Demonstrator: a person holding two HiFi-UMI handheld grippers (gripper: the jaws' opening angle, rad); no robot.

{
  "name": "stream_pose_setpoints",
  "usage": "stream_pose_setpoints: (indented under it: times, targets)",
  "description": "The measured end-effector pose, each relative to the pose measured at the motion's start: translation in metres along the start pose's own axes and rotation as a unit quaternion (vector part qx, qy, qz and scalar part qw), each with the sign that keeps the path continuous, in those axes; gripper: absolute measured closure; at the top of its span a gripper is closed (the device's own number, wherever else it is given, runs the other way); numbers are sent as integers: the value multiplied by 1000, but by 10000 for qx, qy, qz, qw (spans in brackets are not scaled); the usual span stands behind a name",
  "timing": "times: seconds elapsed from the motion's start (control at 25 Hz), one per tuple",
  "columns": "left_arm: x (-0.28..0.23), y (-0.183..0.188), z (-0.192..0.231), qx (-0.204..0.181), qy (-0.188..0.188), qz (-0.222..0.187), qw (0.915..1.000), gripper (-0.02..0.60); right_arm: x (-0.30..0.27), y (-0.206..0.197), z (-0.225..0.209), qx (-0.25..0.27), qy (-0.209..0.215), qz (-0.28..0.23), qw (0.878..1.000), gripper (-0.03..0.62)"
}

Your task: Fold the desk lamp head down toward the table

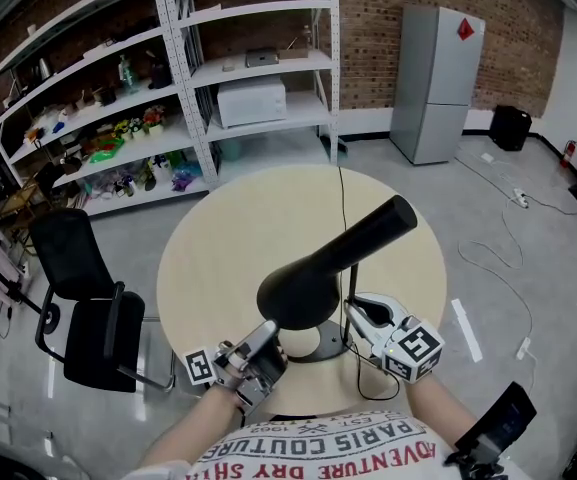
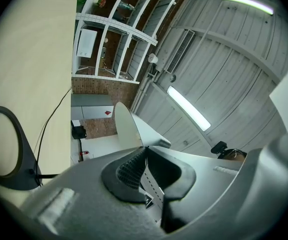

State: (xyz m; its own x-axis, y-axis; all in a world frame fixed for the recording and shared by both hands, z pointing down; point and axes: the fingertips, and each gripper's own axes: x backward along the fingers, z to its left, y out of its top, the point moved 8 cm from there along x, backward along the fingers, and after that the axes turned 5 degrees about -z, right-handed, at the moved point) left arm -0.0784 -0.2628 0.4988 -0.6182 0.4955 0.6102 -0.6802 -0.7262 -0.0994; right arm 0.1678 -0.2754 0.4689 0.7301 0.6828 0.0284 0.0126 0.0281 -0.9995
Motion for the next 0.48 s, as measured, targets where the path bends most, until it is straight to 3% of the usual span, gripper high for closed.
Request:
stream_pose_setpoints:
  times: [0.48]
  targets:
    - [-2, -1, 2, 163, -89, -106, 9998, 560, -1, 1, -1, -65, -55, 17, 10000, 553]
